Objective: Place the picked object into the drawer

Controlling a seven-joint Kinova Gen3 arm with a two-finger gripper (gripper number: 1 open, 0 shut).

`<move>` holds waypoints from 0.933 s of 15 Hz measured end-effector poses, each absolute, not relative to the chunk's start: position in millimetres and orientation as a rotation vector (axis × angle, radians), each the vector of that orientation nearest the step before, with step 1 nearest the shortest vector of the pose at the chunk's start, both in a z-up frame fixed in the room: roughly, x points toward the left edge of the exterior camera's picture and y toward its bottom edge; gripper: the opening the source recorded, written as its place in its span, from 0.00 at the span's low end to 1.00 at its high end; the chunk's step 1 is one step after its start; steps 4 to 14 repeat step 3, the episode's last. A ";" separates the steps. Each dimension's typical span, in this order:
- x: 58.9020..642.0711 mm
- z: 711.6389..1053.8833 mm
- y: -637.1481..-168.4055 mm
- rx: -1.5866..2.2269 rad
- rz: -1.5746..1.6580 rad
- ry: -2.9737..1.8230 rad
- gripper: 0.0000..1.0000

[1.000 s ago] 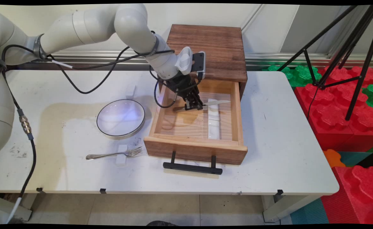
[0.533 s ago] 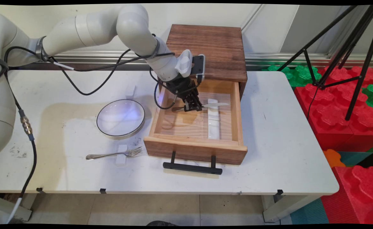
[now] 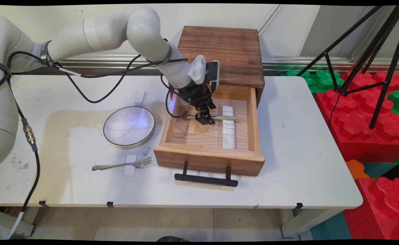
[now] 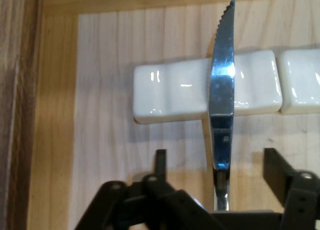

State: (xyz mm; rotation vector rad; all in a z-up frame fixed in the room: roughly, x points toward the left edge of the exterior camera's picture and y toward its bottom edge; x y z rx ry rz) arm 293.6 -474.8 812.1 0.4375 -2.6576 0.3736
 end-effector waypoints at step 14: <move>294.1 811.7 -476.2 0.442 0.385 -2.654 1.00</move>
